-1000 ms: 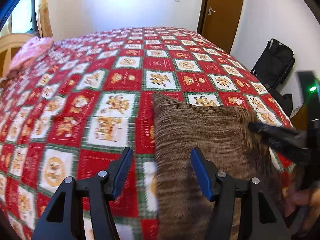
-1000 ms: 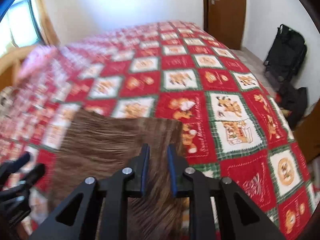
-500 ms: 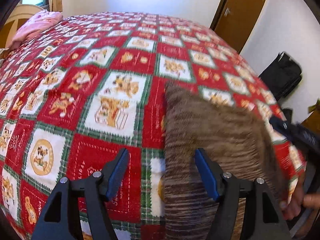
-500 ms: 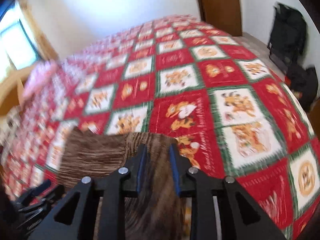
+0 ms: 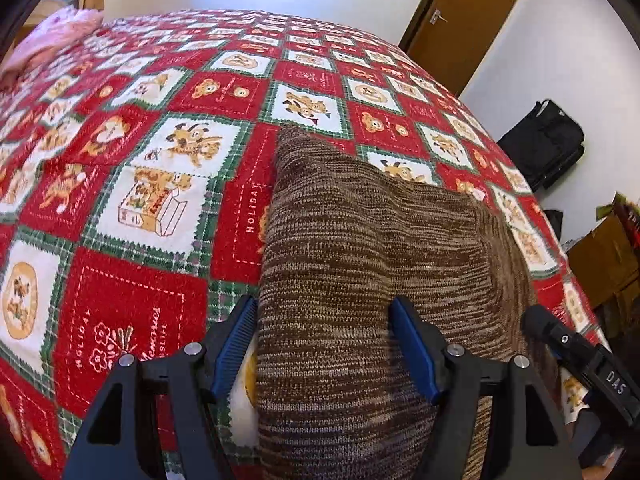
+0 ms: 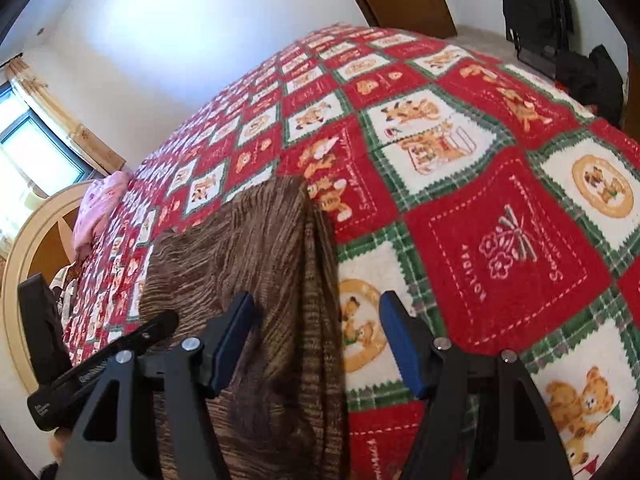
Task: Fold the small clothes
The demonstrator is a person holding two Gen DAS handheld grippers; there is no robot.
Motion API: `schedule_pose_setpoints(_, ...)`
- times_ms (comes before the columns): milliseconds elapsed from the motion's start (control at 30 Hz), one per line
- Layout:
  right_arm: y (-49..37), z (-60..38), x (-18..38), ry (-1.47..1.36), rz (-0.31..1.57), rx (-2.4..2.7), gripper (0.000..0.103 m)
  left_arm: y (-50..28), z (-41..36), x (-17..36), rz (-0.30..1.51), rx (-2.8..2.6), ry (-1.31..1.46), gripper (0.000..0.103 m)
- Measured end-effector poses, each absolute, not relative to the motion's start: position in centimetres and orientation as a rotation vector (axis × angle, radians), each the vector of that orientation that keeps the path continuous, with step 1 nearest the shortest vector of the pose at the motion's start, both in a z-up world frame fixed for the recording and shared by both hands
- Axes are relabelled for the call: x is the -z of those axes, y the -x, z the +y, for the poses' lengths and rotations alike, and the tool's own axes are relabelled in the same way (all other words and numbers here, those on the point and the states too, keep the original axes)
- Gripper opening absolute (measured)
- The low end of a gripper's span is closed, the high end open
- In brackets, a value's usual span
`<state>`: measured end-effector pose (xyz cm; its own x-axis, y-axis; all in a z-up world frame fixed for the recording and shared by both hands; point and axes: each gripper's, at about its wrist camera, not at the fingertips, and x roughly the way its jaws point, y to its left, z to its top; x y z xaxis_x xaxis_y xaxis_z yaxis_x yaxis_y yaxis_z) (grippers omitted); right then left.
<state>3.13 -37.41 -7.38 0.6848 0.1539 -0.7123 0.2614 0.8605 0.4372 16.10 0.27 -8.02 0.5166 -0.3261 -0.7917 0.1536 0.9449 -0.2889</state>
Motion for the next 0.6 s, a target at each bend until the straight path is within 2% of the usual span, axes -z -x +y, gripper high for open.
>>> schedule_pose_setpoints(300,-4.6,-34.0,7.9,-0.388,0.874,0.002,0.070,-15.5,-0.7,8.3,0.922,0.271,0.130,0.074)
schedule_pose_setpoints(467,-5.1,-34.2,8.3,-0.408,0.872,-0.013,0.078,-15.6,-0.8,8.4,0.912,0.274,0.132,0.075)
schedule_pose_setpoints(600,-5.3,-34.1,8.4,-0.409,0.875,-0.018,0.079,-15.6,-0.8,8.4,0.905,0.275,0.128,0.075)
